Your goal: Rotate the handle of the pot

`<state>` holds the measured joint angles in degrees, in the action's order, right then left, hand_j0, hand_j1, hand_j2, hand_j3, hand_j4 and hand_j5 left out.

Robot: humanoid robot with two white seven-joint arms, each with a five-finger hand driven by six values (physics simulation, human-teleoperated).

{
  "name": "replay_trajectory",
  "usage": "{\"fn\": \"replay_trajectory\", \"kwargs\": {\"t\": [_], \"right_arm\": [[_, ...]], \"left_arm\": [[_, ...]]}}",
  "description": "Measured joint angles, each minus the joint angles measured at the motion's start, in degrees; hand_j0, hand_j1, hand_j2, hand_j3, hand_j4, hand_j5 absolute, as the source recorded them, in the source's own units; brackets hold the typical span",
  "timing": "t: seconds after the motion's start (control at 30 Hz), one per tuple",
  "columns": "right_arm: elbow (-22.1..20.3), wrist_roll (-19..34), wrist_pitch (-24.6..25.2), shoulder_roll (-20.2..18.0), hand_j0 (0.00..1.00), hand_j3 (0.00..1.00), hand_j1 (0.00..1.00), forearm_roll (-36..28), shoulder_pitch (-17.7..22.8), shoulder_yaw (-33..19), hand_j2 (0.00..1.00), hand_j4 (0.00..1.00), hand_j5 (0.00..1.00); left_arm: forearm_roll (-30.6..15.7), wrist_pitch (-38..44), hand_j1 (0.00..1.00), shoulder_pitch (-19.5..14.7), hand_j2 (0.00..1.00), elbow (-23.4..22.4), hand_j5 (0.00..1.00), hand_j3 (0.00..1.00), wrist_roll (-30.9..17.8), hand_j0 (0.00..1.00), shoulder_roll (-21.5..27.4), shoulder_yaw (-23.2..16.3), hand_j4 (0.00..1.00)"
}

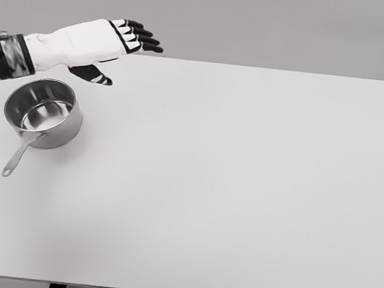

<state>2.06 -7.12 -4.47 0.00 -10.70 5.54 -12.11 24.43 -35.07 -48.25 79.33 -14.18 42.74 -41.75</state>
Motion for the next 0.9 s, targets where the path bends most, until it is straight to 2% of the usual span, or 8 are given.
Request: {"fn": "replay_trajectory", "kwargs": {"t": [0.2,0.37,0.43,0.47,0.53,0.6,0.7,0.9], "right_arm": [[0.0,-0.1,0.2,0.0,1.0,1.0,1.0,0.0,-0.3,0.0,1.0,1.0,1.0],[0.0,-0.1,0.2,0.0,1.0,1.0,1.0,0.0,-0.3,0.0,1.0,1.0,1.0],[0.0,-0.1,0.3,0.0,1.0,1.0,1.0,0.0,-0.3,0.0,1.0,1.0,1.0],[0.0,-0.1,0.3,0.0,1.0,1.0,1.0,0.0,-0.3,0.0,1.0,1.0,1.0],[0.0,-0.1,0.3,0.0,1.0,1.0,1.0,0.0,-0.3,0.0,1.0,1.0,1.0],[0.0,-0.1,0.3,0.0,1.0,1.0,1.0,0.0,-0.3,0.1,1.0,1.0,1.0],[0.0,0.0,0.3,0.0,1.0,1.0,1.0,0.0,-0.3,0.1,1.0,1.0,1.0],[0.0,-0.1,0.3,0.0,1.0,1.0,1.0,0.0,-0.3,0.1,1.0,1.0,1.0]], "left_arm": [[-0.3,0.0,1.0,1.0,1.0,1.7,1.0,1.0,0.4,1.0,0.3,-0.1,1.0],[-2.5,0.0,1.0,4.9,1.0,9.1,1.0,1.0,3.1,1.0,4.0,0.3,1.0],[-3.3,0.0,1.0,5.9,1.0,10.7,1.0,1.0,3.5,1.0,5.7,0.5,1.0],[-3.5,0.0,1.0,7.8,1.0,11.1,1.0,1.0,3.6,1.0,6.2,0.5,1.0],[-3.8,0.0,1.0,11.2,1.0,11.7,1.0,1.0,3.7,1.0,6.8,0.7,1.0],[-3.9,0.0,1.0,12.9,1.0,11.7,1.0,1.0,3.7,1.0,7.1,0.9,1.0],[-3.9,0.0,1.0,13.8,1.0,11.6,1.0,1.0,3.7,1.0,7.5,1.1,1.0],[-3.2,0.0,1.0,17.8,1.0,9.5,1.0,1.0,3.8,1.0,9.4,1.7,1.0]]}}
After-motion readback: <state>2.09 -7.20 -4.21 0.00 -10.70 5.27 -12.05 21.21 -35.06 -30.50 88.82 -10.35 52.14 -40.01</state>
